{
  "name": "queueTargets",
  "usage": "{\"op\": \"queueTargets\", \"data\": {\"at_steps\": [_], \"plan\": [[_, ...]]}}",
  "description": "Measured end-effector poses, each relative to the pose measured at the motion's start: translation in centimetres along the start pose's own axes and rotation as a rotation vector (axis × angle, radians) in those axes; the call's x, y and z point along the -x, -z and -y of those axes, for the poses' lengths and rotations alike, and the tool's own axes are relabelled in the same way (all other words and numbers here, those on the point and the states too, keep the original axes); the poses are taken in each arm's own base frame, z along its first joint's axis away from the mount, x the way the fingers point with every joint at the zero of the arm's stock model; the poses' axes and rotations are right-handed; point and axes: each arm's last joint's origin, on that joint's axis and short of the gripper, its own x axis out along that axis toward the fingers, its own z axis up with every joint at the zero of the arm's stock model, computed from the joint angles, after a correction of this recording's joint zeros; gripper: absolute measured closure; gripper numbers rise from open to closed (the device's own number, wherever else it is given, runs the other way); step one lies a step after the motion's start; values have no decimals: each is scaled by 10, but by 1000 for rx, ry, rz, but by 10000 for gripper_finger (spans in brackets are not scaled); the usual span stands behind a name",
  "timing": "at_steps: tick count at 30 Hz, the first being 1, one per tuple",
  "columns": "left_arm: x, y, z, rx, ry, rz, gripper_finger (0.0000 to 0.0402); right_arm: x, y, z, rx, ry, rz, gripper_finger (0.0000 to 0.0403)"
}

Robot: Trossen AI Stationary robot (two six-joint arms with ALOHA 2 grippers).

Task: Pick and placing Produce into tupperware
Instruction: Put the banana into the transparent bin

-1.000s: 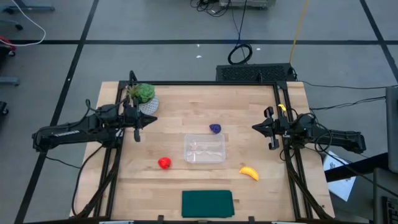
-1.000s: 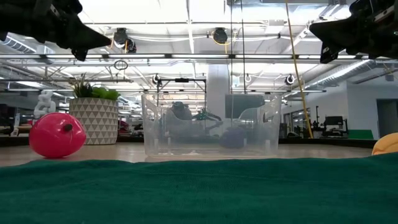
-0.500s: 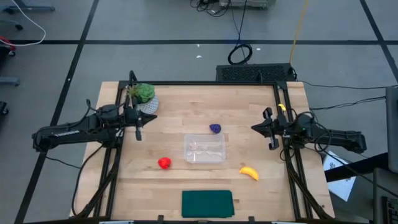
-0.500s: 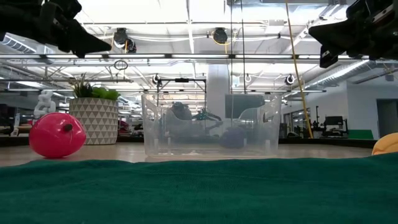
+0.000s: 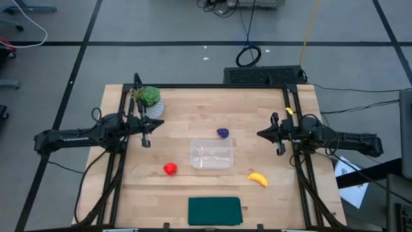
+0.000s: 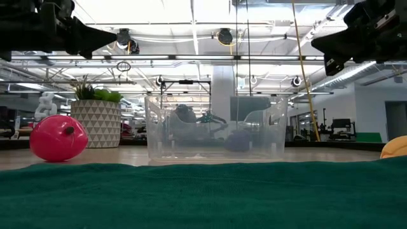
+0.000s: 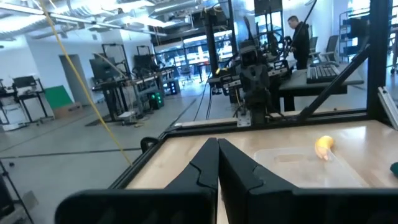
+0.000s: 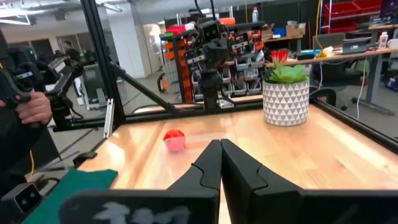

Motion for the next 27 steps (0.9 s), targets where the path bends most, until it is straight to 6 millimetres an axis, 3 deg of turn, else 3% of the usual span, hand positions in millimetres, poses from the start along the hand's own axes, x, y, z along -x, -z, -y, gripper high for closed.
{"op": "queueTargets", "data": {"at_steps": [15,27], "plan": [[0,1,0,23,-1,-6,396,-4,-1,-4,82,-80,-10,403],[0,2,0,21,1,-23,396,-16,-42,-19,43,-130,-91,403]]}}
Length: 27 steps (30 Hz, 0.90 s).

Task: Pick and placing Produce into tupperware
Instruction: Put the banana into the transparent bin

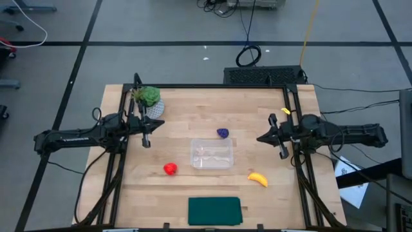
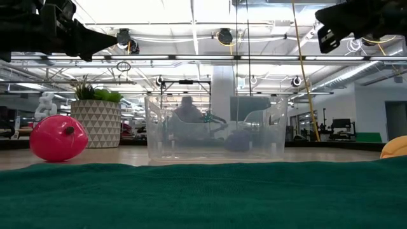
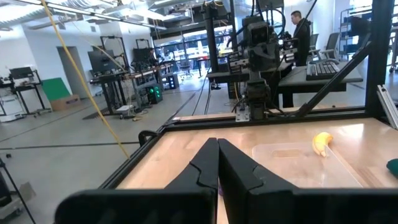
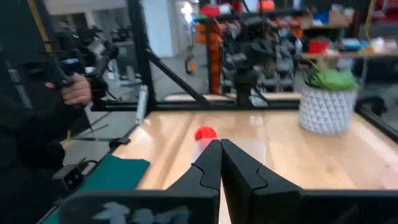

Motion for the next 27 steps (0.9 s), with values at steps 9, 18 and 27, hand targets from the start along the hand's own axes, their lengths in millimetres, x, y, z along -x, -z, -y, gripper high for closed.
{"op": "queueTargets", "data": {"at_steps": [9,18,27], "plan": [[0,0,0,4,0,-2,396,-9,-16,-8,-80,6,-96,403],[0,1,0,5,1,-6,396,-15,-31,-21,-153,94,-231,403],[0,1,0,5,2,-13,396,-29,-47,-31,-208,174,-394,403]]}}
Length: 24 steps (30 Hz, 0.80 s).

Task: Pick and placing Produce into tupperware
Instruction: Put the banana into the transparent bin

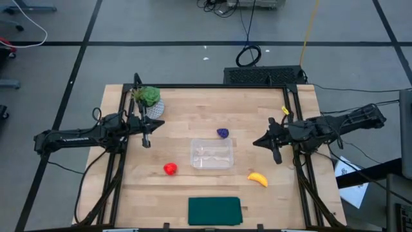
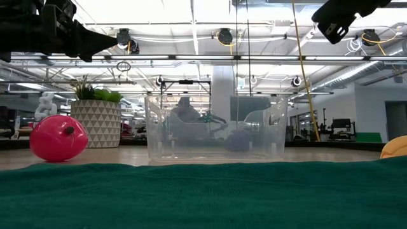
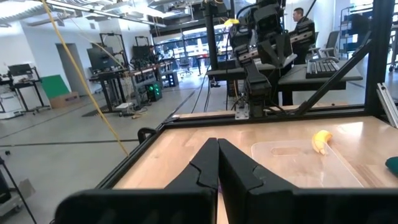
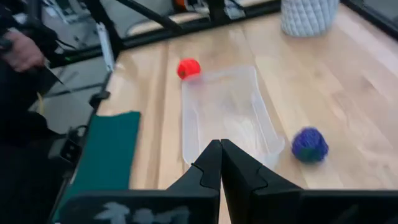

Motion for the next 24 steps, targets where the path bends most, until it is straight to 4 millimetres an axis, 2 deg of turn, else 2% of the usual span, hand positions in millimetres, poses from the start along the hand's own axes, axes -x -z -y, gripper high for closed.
{"op": "queueTargets", "data": {"at_steps": [12,18,24], "plan": [[0,2,0,4,3,-21,396,-9,-11,-10,-128,72,-196,403],[0,2,0,0,3,-21,396,-16,-13,-21,-186,28,-269,403],[0,2,0,0,3,-22,396,-25,-7,-29,-230,47,-352,403]]}}
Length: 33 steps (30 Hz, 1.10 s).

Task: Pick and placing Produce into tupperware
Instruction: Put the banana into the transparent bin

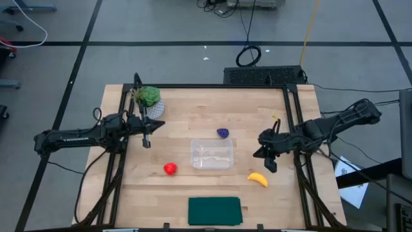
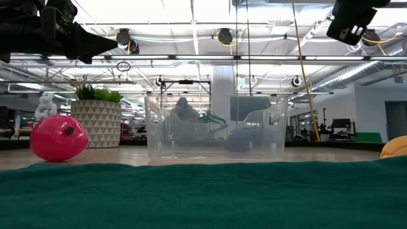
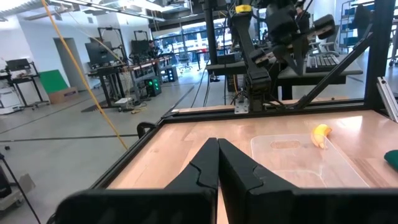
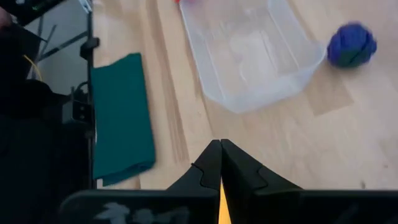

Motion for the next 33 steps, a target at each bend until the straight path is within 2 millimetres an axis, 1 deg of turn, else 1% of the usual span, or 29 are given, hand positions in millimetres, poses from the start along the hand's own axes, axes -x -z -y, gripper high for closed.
{"op": "queueTargets", "data": {"at_steps": [5,11,17,28,33], "plan": [[0,0,0,0,0,-1,396,-7,4,-5,-32,-26,-67,403],[0,0,0,0,0,-2,396,-9,7,-5,-67,-22,-109,403],[0,1,0,-1,1,-11,396,-14,17,1,-111,63,-237,403],[0,2,0,-2,-2,-19,396,-24,20,-1,-150,50,-337,403],[0,2,0,-4,-6,-20,396,-34,22,-2,-183,57,-404,403]]}}
